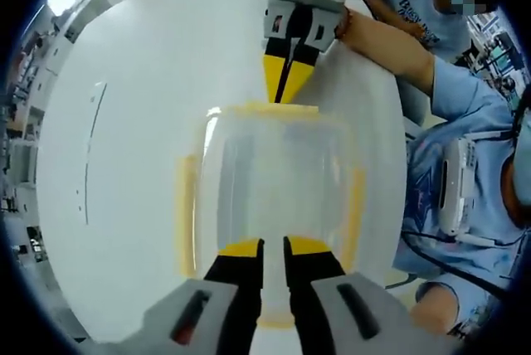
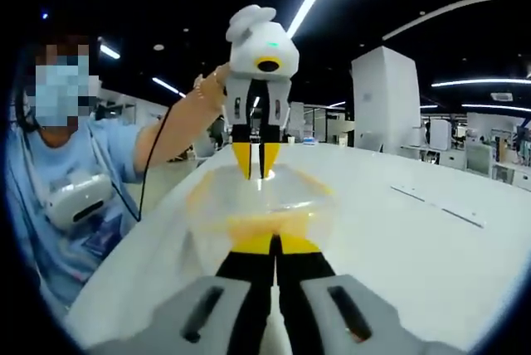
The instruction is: Snap each plastic latch of the storage box into its locked position after aligning the lid with the box until every specified latch is closed and the lid sits flush.
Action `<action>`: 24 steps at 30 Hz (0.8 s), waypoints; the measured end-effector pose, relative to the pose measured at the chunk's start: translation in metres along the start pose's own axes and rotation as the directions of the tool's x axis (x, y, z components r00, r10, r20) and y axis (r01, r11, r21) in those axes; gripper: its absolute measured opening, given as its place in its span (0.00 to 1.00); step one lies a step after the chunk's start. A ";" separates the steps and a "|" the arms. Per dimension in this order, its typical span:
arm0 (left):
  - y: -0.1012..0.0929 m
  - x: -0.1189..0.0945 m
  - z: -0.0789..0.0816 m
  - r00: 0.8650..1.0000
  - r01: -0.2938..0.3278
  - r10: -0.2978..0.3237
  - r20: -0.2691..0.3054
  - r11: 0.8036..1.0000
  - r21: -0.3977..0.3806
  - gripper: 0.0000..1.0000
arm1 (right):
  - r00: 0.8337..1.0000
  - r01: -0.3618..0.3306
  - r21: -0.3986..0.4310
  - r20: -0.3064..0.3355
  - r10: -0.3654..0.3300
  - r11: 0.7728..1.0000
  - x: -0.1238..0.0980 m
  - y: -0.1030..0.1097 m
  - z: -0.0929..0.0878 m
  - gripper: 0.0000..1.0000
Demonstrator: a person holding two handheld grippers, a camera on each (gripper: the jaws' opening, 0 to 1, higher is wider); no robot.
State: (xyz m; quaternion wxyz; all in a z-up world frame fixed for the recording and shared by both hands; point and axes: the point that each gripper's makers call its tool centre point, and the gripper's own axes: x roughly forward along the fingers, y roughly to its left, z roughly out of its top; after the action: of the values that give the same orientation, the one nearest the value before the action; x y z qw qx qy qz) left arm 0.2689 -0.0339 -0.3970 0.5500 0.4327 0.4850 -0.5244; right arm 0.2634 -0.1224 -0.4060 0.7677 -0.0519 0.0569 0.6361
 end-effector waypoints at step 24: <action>0.000 0.001 0.001 1.000 -0.016 0.016 -0.020 1.000 -0.003 0.09 | 0.994 -0.013 -0.033 -0.105 0.010 0.999 0.011 0.001 -0.013 0.00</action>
State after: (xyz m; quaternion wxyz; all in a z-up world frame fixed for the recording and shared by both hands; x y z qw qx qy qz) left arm 0.2687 -0.0355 -0.3976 0.5500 0.4408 0.4881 -0.5148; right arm 0.2644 -0.1133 -0.4203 0.7590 -0.0979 0.0867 0.6378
